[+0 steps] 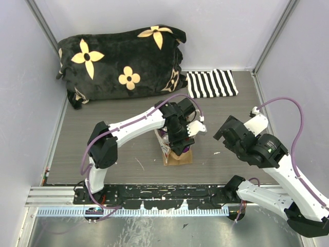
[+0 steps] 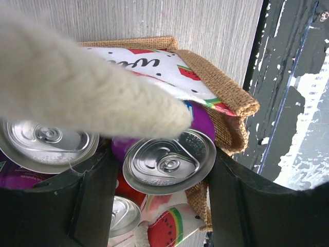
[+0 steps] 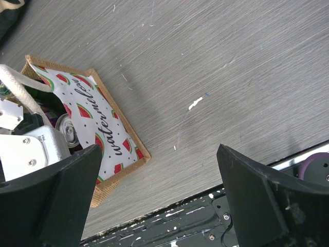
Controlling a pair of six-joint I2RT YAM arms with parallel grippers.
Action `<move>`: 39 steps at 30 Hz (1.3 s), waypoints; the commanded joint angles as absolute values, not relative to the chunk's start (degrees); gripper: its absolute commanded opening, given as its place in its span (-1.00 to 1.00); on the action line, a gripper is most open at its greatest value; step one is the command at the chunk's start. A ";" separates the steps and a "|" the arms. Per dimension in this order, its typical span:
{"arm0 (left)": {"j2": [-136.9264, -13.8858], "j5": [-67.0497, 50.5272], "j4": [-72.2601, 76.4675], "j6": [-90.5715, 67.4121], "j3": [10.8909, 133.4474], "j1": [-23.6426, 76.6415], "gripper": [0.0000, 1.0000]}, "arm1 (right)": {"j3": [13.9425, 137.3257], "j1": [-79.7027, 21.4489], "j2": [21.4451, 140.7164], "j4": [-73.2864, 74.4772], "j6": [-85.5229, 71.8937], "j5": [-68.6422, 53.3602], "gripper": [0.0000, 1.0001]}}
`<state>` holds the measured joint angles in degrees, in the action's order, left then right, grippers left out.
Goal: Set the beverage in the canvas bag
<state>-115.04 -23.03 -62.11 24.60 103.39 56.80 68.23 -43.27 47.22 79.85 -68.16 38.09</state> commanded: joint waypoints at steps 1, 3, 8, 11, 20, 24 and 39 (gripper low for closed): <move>-118.61 -22.37 -61.79 23.70 100.89 57.92 -1.00 | 69.50 -43.06 47.71 79.89 -69.31 39.99 1.00; -119.03 -22.34 -61.90 23.58 101.18 57.93 -1.00 | 69.49 -43.03 47.67 79.89 -69.35 39.99 1.00; -120.22 -22.37 -62.65 23.63 101.81 58.05 -0.76 | 69.38 -43.12 47.71 79.89 -69.35 39.90 1.00; -120.28 -22.65 -63.23 23.77 102.16 58.10 -0.27 | 69.38 -43.03 47.63 79.89 -69.34 39.90 1.00; -119.60 -24.95 -66.68 24.75 105.53 58.42 0.28 | 69.51 -43.09 48.13 79.33 -68.94 39.90 1.00; -119.40 -25.81 -68.21 25.03 106.59 58.64 0.40 | 69.69 -43.08 48.60 79.10 -68.60 39.83 1.00; -119.07 -26.98 -70.87 25.10 109.16 59.07 0.73 | 69.45 -42.98 48.76 78.76 -68.44 39.66 1.00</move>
<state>-117.86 -23.64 -66.67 25.08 107.18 57.34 68.25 -43.27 48.77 79.83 -67.88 38.09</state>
